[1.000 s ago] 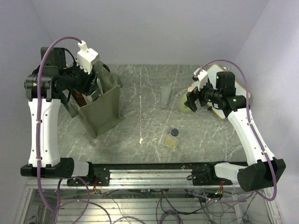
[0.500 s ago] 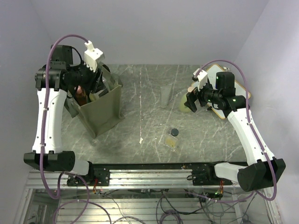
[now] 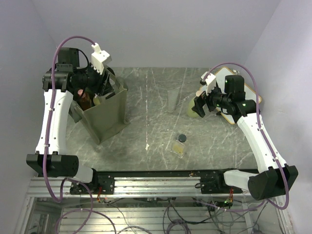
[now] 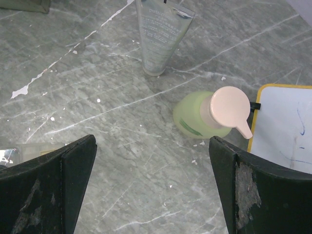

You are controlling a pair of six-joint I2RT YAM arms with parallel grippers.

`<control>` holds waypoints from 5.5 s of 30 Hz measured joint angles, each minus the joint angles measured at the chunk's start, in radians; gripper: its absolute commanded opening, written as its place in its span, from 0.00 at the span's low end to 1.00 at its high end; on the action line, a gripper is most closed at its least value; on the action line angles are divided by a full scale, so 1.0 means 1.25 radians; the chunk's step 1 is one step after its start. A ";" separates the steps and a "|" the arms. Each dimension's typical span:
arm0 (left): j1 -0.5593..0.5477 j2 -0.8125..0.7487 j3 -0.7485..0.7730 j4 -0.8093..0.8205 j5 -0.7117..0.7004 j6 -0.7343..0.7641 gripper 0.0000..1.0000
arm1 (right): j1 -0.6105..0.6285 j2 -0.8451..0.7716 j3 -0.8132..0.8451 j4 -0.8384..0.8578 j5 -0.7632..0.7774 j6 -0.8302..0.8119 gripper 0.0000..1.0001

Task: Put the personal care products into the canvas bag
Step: Place the care product in the canvas bag.

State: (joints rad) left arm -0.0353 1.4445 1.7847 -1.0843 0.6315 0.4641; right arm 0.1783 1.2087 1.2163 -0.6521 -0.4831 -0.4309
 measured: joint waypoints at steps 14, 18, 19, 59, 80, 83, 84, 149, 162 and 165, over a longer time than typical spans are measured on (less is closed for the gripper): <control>0.000 -0.003 0.019 -0.025 -0.029 0.024 0.07 | 0.000 0.000 0.000 0.000 0.000 0.000 1.00; 0.000 -0.020 0.030 -0.035 -0.093 0.023 0.07 | 0.000 0.000 0.000 0.000 -0.002 0.000 1.00; 0.000 -0.028 0.032 -0.036 -0.113 0.023 0.07 | 0.000 0.000 0.000 0.000 -0.003 0.000 1.00; 0.000 -0.147 -0.271 0.240 -0.568 -0.350 0.07 | 0.011 0.005 0.000 0.001 -0.006 0.000 1.00; -0.003 -0.065 -0.343 0.327 -0.614 -0.498 0.07 | 0.011 0.004 0.000 0.000 -0.005 0.000 1.00; -0.010 -0.060 -0.357 0.332 -0.627 -0.516 0.07 | 0.011 0.004 0.000 0.000 -0.005 0.000 1.00; -0.013 -0.057 -0.361 0.332 -0.631 -0.522 0.07 | 0.011 0.004 0.000 0.000 -0.005 0.000 1.00; -0.052 0.017 -0.506 0.484 -0.591 -0.533 0.71 | 0.034 0.005 0.000 0.000 0.011 -0.012 1.00; -0.052 -0.010 -0.493 0.506 -0.580 -0.526 0.86 | 0.039 0.011 0.000 0.000 0.011 -0.012 1.00; -0.052 -0.024 -0.490 0.514 -0.580 -0.523 0.88 | 0.039 0.011 0.000 0.000 0.012 -0.012 1.00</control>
State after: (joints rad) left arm -0.1005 1.4143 1.1721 -0.4423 -0.0929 -0.1894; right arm 0.2268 1.2228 1.2163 -0.6525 -0.4679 -0.4461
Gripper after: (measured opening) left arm 0.864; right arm 0.997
